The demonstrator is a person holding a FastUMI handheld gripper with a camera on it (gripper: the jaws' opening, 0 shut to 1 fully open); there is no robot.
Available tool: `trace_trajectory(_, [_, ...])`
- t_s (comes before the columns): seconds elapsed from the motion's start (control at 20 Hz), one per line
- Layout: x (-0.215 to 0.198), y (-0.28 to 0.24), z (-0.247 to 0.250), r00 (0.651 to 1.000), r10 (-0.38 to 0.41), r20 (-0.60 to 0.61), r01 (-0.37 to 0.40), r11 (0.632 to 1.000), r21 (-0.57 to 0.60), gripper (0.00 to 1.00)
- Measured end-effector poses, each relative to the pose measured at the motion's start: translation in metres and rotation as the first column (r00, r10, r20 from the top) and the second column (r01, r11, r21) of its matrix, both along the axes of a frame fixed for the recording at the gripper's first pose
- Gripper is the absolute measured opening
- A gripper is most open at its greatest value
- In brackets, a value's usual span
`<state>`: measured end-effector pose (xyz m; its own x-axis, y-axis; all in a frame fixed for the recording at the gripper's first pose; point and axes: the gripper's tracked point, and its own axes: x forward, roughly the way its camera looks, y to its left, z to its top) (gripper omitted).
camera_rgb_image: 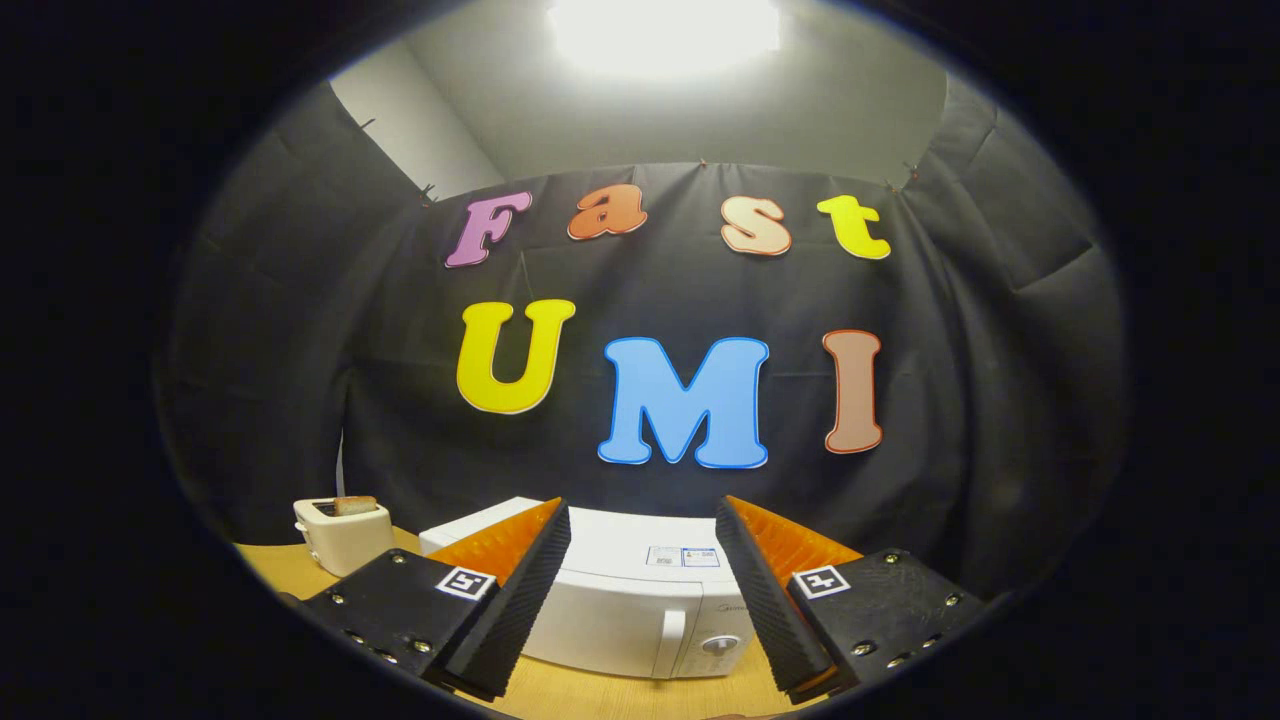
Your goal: Open the microwave, put the food inside, and close the microwave door.
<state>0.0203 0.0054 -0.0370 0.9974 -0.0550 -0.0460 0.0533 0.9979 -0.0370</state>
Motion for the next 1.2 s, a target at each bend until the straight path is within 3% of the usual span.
trace_trajectory(0.5, [0.025,-0.010,-0.106,0.996,0.021,-0.085,-0.023,0.999,-0.025,0.93])
trace_trajectory(0.75, [0.031,-0.030,-0.137,0.997,-0.046,-0.057,0.044,0.998,-0.049,0.91])
trace_trajectory(1.1, [0.039,-0.030,-0.196,0.993,0.001,-0.122,-0.002,1.000,-0.003,0.91])
trace_trajectory(1.15, [0.040,-0.031,-0.202,0.992,-0.008,-0.126,0.008,1.000,-0.004,0.83])
trace_trajectory(1.2, [0.043,-0.033,-0.209,0.990,-0.010,-0.139,0.010,1.000,0.002,0.83])
